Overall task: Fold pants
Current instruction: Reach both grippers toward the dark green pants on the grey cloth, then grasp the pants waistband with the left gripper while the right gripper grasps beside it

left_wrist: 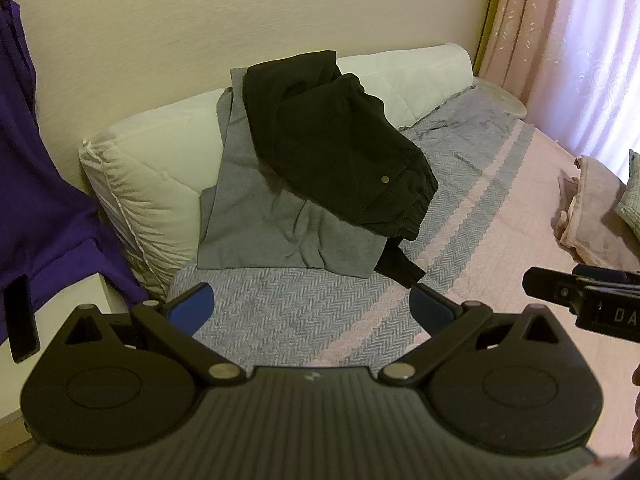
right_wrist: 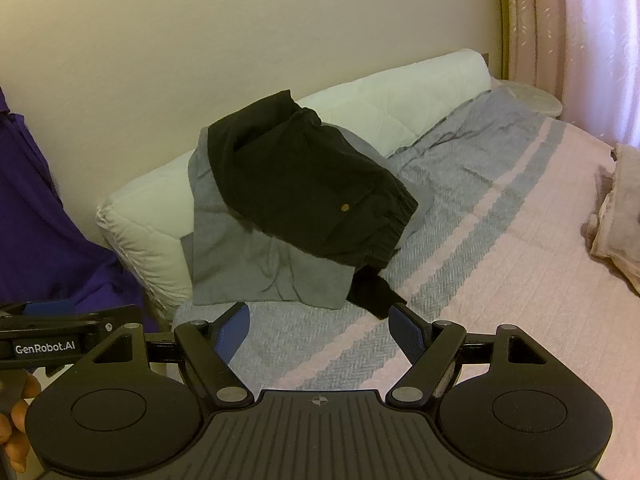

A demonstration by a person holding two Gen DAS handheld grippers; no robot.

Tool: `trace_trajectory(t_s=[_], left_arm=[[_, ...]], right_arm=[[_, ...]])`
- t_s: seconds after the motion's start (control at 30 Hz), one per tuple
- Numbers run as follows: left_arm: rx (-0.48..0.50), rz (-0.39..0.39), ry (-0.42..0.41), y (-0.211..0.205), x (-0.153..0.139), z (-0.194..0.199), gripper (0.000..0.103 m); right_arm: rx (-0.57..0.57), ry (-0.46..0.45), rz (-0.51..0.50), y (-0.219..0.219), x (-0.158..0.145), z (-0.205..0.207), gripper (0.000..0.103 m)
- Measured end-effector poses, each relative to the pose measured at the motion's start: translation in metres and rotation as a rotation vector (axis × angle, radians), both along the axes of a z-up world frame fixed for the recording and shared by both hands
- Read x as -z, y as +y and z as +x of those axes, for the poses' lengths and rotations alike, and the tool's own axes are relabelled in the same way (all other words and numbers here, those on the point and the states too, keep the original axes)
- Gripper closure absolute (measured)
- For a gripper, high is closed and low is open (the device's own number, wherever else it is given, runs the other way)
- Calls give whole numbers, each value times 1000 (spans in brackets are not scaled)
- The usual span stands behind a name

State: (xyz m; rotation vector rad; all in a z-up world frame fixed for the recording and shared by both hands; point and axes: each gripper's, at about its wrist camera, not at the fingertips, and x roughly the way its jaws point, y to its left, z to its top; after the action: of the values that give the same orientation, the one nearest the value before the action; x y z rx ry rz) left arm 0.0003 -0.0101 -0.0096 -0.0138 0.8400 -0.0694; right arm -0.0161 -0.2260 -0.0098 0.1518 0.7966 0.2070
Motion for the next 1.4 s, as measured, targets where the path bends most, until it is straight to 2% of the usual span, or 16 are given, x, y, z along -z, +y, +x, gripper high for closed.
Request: trace_trajectory(t_s=[0.57, 0.83, 0.93, 1.1, 1.17, 1.4], left_arm=[[-54, -8, 14, -32, -2, -9, 1], [-36, 3, 16, -31, -1, 10, 1], [6, 30, 5, -27, 2, 34, 1], [118, 122, -25, -22, 7, 92, 1], [164, 174, -46, -20, 12, 123, 1], [308, 273, -91, -16, 36, 258, 1]], right_arm=[[-78, 10, 19, -46, 6, 4, 29], [-123, -21, -37, -66, 9, 20, 29], [-144, -43, -55, -65, 11, 35, 29], [-162, -51, -99, -64, 22, 74, 29], [-162, -44, -132, -60, 29, 97, 29], [-180, -22, -213, -35, 66, 210, 29]])
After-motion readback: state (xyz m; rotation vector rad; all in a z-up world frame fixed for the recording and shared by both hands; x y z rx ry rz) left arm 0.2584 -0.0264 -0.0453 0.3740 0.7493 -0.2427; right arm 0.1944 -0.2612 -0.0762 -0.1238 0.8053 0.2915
